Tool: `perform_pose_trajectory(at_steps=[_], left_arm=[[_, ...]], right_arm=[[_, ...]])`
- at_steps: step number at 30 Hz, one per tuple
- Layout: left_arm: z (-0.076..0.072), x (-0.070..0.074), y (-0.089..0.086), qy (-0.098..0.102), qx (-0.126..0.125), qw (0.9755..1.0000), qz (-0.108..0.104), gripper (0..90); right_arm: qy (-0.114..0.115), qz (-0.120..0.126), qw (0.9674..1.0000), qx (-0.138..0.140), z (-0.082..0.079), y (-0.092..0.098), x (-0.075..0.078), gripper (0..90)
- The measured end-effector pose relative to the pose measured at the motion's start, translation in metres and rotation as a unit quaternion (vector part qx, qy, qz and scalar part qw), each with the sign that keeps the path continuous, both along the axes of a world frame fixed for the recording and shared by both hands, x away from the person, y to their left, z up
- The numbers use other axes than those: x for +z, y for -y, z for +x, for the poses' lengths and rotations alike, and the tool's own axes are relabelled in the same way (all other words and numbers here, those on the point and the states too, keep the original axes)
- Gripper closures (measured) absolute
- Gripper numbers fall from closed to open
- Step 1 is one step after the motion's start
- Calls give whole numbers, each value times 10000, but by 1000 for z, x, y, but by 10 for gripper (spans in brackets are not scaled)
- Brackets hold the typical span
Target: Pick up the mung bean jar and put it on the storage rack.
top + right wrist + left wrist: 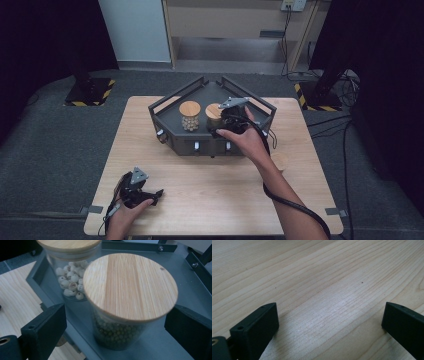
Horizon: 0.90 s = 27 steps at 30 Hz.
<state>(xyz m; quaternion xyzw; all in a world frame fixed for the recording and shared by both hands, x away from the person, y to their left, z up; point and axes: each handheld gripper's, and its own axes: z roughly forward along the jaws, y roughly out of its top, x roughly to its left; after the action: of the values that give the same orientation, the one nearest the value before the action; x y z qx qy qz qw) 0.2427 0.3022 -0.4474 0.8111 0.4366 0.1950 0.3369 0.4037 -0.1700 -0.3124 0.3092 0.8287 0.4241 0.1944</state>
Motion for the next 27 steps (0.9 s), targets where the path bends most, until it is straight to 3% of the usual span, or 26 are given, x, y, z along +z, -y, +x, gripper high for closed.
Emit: perform_pose_trajectory(at_steps=[6, 14, 27], left_arm=[[0, 0, 0, 0, 0, 10000, -2, 0], [0, 0, 0, -1, -1, 10000, -2, 0], [0, 0, 0, -1, 0, 10000, -2, 0]], right_arm=[[-49, 192, 9998, 20, -9, 12, 3, 41], [-39, 207, 9998, 49, -16, 20, 3, 40], [12, 316, 9995, 6, -45, 33, -1, 43]])
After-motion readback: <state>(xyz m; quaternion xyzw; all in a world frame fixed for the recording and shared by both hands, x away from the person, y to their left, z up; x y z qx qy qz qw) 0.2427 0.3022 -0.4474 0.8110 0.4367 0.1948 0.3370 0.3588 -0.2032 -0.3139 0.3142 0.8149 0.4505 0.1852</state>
